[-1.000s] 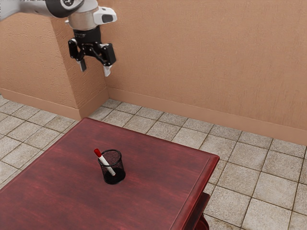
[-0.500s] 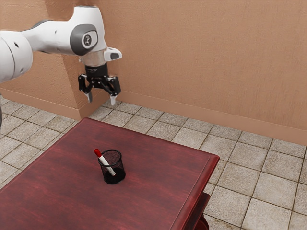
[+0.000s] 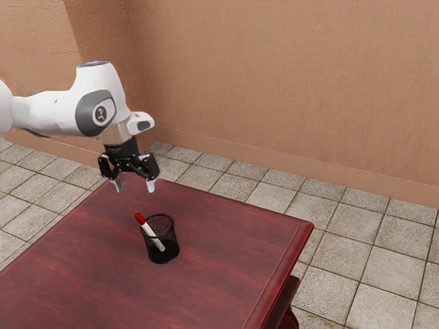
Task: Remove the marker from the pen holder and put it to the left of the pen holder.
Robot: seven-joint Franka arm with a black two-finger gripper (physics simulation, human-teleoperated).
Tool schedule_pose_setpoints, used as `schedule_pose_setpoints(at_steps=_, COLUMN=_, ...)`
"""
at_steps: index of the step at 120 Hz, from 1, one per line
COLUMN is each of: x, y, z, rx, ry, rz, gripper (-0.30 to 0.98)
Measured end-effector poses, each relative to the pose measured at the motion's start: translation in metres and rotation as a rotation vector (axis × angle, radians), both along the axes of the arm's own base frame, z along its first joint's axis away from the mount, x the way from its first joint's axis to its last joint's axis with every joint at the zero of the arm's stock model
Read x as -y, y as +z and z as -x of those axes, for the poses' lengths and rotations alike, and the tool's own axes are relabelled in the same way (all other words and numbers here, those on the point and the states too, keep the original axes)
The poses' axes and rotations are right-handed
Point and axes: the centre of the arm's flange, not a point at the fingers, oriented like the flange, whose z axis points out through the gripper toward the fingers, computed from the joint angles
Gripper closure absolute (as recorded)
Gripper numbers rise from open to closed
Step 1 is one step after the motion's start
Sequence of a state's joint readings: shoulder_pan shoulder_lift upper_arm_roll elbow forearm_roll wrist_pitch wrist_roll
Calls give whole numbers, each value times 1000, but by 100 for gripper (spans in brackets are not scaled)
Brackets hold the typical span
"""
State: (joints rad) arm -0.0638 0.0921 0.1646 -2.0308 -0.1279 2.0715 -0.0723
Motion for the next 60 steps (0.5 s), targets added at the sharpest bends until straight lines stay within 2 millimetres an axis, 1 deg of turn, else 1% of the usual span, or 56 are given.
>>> schedule_pose_setpoints(at_steps=8, x=-11, y=-16, z=13, rx=28, ry=24, rz=12, gripper=0)
schedule_pose_setpoints(at_steps=14, x=-16, y=-26, z=17, rx=47, ry=29, rz=13, gripper=0)
schedule_pose_setpoints(at_steps=20, x=-15, y=-28, z=17, rx=73, ry=21, rz=12, gripper=0)
schedule_pose_setpoints(at_steps=25, x=-9, y=-28, z=15, rx=96, ry=5, rz=15, gripper=0)
schedule_pose_setpoints(at_steps=33, x=8, y=-27, z=12, rx=124, ry=-32, rz=20, gripper=0)
schedule_pose_setpoints(at_steps=44, x=29, y=-34, z=24, rx=136, ry=-78, rz=27, gripper=0)
schedule_pose_setpoints(at_steps=60, x=46, y=-31, z=40, rx=163, ry=-126, rz=33, gripper=0)
